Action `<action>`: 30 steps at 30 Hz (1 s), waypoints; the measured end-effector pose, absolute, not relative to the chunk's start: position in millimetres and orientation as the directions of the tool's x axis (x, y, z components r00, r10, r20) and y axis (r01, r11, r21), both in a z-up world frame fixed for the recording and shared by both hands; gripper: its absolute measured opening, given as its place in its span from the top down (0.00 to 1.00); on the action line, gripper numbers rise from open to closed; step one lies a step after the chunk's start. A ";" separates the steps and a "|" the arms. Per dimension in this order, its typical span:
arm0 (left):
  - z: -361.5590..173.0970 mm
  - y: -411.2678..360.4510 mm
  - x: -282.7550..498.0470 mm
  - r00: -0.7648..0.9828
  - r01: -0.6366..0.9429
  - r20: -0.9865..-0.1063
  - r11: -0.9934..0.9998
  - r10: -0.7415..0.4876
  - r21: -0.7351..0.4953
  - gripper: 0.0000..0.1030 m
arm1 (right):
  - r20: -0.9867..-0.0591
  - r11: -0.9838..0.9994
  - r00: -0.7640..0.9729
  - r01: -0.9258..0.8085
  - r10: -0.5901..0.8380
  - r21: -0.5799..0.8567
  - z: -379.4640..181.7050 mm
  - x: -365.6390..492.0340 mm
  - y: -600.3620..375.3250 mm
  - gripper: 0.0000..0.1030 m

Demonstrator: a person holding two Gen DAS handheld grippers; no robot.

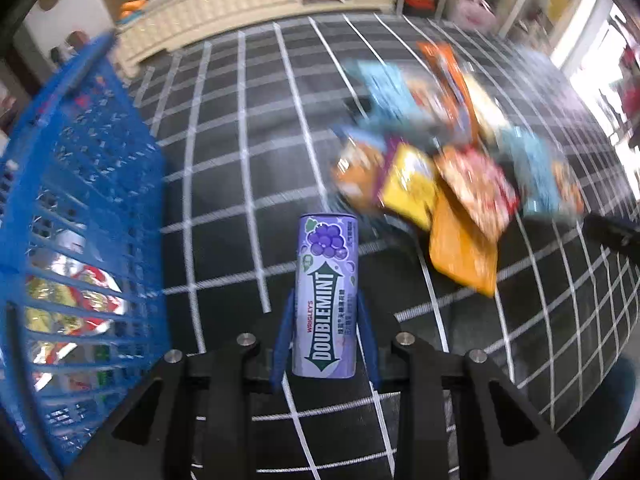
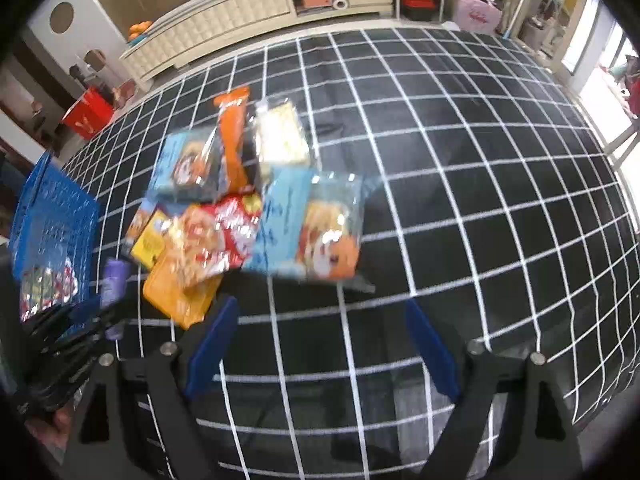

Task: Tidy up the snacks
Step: 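Grasp the purple Doublemint tube with the left tool, then carry the Doublemint tube toward the basket while the right tool grasps the blue bag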

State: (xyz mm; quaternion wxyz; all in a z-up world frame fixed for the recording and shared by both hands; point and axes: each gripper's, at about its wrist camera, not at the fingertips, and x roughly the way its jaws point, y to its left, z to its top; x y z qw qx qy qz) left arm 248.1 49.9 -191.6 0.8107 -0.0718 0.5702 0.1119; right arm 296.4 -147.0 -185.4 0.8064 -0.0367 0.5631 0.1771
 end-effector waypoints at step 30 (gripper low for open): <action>-184.0 56.8 272.5 0.381 -0.281 -0.918 0.960 0.109 -0.003 0.72 | -0.926 0.948 0.321 -0.302 0.201 0.101 -206.6 320.8 -128.3 0.34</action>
